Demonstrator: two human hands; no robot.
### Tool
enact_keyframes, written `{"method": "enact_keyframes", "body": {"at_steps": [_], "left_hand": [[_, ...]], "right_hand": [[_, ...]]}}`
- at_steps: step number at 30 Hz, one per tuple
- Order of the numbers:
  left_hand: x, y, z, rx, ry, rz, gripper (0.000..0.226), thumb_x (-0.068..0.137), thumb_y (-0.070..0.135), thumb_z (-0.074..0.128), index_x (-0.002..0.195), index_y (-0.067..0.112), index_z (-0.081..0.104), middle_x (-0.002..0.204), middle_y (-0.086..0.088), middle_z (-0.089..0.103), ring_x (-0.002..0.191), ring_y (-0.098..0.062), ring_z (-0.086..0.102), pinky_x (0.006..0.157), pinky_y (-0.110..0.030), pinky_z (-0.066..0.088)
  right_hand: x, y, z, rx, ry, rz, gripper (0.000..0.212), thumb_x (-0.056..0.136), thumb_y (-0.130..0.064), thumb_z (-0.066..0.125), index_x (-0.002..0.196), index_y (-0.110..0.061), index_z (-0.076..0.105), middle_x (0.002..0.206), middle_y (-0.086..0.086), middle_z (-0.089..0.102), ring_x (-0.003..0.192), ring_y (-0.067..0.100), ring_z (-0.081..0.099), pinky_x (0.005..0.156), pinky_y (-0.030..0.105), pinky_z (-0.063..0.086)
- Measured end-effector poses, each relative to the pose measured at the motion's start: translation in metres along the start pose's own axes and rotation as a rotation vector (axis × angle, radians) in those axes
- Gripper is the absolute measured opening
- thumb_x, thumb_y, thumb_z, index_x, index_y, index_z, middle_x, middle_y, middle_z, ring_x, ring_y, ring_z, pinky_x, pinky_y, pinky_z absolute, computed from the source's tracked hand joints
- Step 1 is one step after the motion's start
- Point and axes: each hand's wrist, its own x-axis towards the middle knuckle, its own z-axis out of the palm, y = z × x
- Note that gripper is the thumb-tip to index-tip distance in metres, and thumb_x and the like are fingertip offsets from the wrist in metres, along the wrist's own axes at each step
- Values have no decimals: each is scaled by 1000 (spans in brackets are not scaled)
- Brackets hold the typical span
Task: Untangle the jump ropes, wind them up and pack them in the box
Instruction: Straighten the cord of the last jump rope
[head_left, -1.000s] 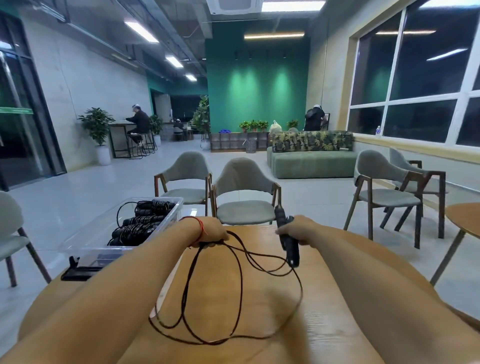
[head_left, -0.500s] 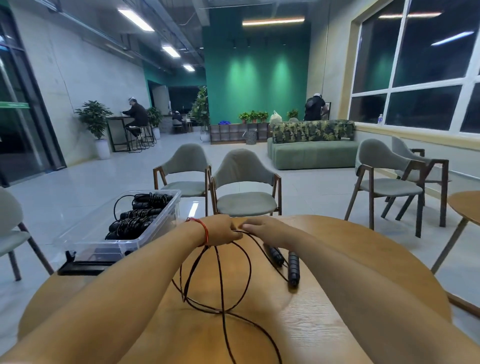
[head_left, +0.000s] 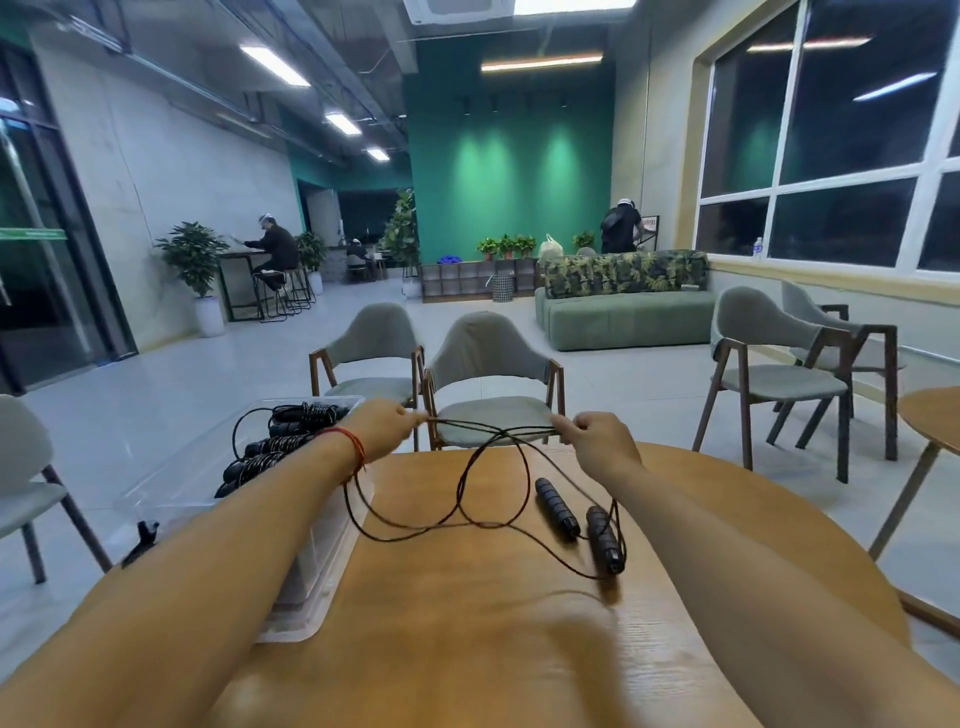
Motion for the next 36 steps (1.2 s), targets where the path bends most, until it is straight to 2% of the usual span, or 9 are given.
{"method": "enact_keyframes", "body": {"at_steps": [7, 10, 13, 18, 22, 25, 27, 31, 36], "left_hand": [[31, -16, -50, -678, 529, -485, 46, 113, 27, 38, 136, -6, 60, 134, -26, 63, 122, -40, 61, 87, -39, 46], [36, -22, -61, -824, 628, -611, 48, 116, 25, 28, 152, 3, 49, 149, -16, 58, 132, -32, 61, 78, -32, 49], [33, -17, -55, -845, 684, -674, 48, 115, 26, 30, 142, -5, 55, 144, -22, 60, 131, -37, 59, 96, -39, 50], [34, -25, -40, -516, 484, -429, 41, 102, 23, 44, 119, -6, 67, 125, -29, 68, 114, -44, 63, 96, -44, 50], [20, -7, -16, -79, 414, -207, 34, 99, 18, 47, 130, 7, 55, 131, -20, 58, 117, -40, 57, 98, -50, 52], [15, 7, 15, -121, 569, 137, 29, 95, 5, 50, 122, 10, 59, 116, -14, 62, 106, -33, 59, 89, -50, 56], [8, 24, 40, -185, 330, 299, 20, 99, 9, 52, 110, 19, 66, 103, -6, 68, 95, -25, 65, 86, -43, 58], [-6, 38, 86, -311, -78, 214, 19, 106, 27, 52, 111, 33, 69, 109, 8, 71, 100, -10, 67, 97, -41, 59], [-17, 31, 100, -754, -332, 99, 39, 101, 2, 54, 132, 25, 63, 124, 0, 72, 111, -18, 71, 102, -49, 57]], "right_hand": [[2, 24, -1, -46, 96, 152, 60, 102, -62, 55, 69, -12, 63, 68, 5, 65, 69, 28, 60, 61, 36, 41], [-3, 26, -1, -93, 76, 182, 62, 102, -63, 54, 63, -16, 53, 61, 5, 55, 62, 26, 51, 58, 36, 32], [-4, 24, 3, -92, 68, 191, 60, 103, -61, 53, 63, -17, 49, 62, 5, 53, 63, 27, 50, 58, 36, 32], [-7, 19, 1, 65, -26, 64, 49, 106, -54, 53, 77, -15, 64, 76, -1, 66, 71, 20, 56, 63, 35, 37], [-11, 10, 1, 183, -131, -26, 47, 108, -49, 54, 79, -14, 66, 74, -4, 58, 70, 17, 49, 62, 32, 37], [-11, 11, 4, 251, -174, -70, 46, 107, -50, 57, 79, -16, 66, 70, -10, 57, 68, 11, 49, 65, 31, 38], [-12, 8, 6, 282, -203, -94, 47, 106, -51, 58, 82, -12, 67, 62, -16, 54, 58, 1, 45, 62, 27, 34], [-17, 4, 3, 370, -233, -107, 41, 107, -50, 58, 82, -18, 66, 61, -18, 49, 55, 0, 42, 58, 21, 32], [-18, 5, 0, 425, -246, -98, 42, 107, -53, 56, 85, -19, 67, 68, -6, 47, 61, 11, 39, 54, 27, 34]]}}
